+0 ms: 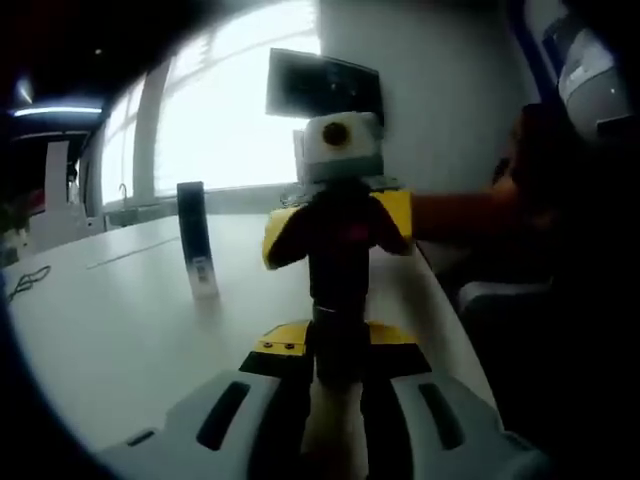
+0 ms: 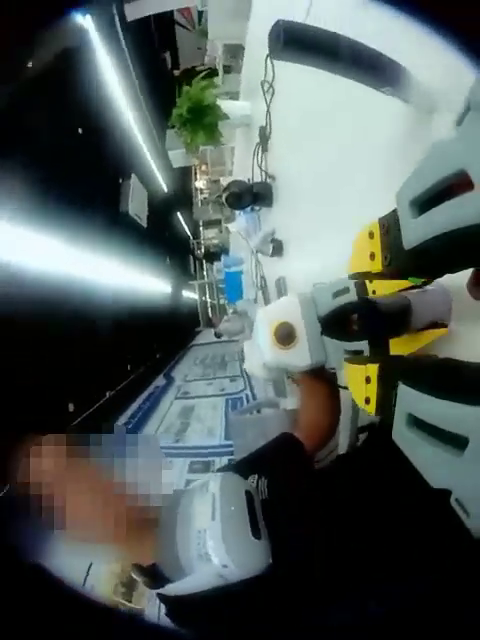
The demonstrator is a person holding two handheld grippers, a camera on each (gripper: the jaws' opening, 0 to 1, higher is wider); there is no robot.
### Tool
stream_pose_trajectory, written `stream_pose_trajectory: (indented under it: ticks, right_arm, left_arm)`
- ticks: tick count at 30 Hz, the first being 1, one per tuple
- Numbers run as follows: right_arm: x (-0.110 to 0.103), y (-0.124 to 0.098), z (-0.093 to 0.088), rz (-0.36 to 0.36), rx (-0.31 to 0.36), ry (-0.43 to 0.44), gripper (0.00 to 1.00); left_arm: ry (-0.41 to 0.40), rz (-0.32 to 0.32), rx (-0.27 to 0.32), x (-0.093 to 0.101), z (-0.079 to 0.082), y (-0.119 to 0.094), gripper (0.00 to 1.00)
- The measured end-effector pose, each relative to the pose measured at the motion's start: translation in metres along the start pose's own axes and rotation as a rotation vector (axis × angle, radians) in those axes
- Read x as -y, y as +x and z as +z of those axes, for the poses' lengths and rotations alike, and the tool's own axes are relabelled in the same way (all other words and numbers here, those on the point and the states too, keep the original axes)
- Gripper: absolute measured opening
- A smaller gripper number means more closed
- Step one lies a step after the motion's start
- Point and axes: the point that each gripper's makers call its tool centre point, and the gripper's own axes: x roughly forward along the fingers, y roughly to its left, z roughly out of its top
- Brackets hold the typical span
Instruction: Pick up cosmetic bottle twist off cap place on table pick up cap screw tight cap place on table
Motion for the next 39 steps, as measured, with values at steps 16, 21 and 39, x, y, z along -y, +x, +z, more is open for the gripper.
stream_pose_trajectory:
  ticks: [16,21,39]
  right_arm:
    - [0.003,-0.015,0.002,-0.564,0.138,-0.073,0.25]
    - [0.009,-0.026,0.006,-0.749,0.175,-0.051,0.23]
    - [0.012,-0.019,0.000,-0.945,0.093,-0.117,0.20]
  left_arm:
    - [-0.008,-0.005,0.000,-0.001,-0.001,0.000,0.08]
    - [-0.009,0.008,-0.001,-0.003,0.000,-0.001,0.08]
    - [-0.012,0.003,0.000,-0.001,0.000,-0.001,0.08]
